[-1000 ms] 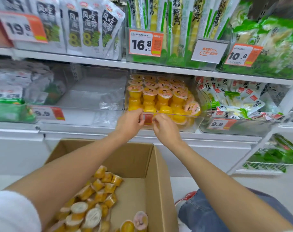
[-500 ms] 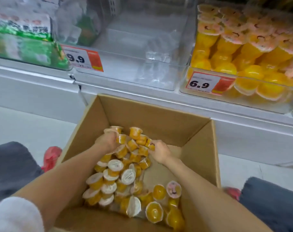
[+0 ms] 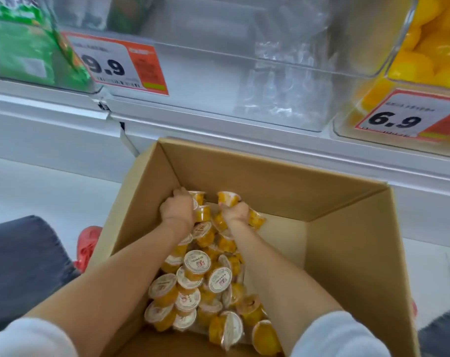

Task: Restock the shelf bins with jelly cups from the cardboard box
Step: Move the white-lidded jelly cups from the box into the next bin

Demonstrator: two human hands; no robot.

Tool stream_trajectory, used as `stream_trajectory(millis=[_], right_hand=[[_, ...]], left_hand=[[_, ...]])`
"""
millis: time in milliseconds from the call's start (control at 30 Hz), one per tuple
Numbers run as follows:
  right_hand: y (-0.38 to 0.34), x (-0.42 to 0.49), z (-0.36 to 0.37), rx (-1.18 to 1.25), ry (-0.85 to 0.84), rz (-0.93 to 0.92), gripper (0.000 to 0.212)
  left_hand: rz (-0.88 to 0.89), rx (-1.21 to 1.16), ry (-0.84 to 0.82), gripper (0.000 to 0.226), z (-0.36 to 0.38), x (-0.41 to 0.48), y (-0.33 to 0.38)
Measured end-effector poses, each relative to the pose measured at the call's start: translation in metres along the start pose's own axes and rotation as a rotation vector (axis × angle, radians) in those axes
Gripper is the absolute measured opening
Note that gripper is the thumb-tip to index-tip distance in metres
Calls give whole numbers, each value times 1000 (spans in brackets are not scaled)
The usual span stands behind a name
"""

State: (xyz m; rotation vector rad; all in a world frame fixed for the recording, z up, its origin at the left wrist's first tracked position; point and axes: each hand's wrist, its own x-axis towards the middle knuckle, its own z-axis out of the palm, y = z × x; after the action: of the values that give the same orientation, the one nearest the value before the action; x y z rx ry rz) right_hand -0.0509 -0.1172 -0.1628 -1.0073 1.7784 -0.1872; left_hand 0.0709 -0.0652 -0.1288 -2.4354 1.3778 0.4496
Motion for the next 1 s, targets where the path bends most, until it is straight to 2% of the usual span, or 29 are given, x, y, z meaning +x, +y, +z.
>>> stream_trajectory(millis=[133,267,333,433,500,600,733,833,933,1000], right_hand=[[2,-10,-5,16,-35,-35,45],[10,-33,-34,72,-172,-121,86],[13,-48,-50,50,-176,-272,80],[15,-73,-74,-53,-60,-480,54],[11,-95,-93,-100,10,-611,42],[-3,-139,-121,-141,93,-817,43],[-38,-195,-148,-119,251,-1025,45],[-80,-225,-166,-101,334,-1156,45],[-133,-243,-176,-45,351,-1245,43],[-168,-246,-177,-10,348,-1260,42]], left_hand=[[-6,-18,-116,52,-7,4,2],[-29,-95,-223,49,-11,0,-1],[18,-125,-249,54,-19,-6,-3],[117,-219,-234,49,-41,-25,-4],[174,-341,-149,52,-62,-41,-6],[316,-494,72,65,-102,-75,-11],[493,-639,340,45,-170,-120,-25],[508,-693,512,60,-222,-132,-36],[532,-719,666,51,-272,-132,-48],[494,-755,691,50,-302,-121,-52]])
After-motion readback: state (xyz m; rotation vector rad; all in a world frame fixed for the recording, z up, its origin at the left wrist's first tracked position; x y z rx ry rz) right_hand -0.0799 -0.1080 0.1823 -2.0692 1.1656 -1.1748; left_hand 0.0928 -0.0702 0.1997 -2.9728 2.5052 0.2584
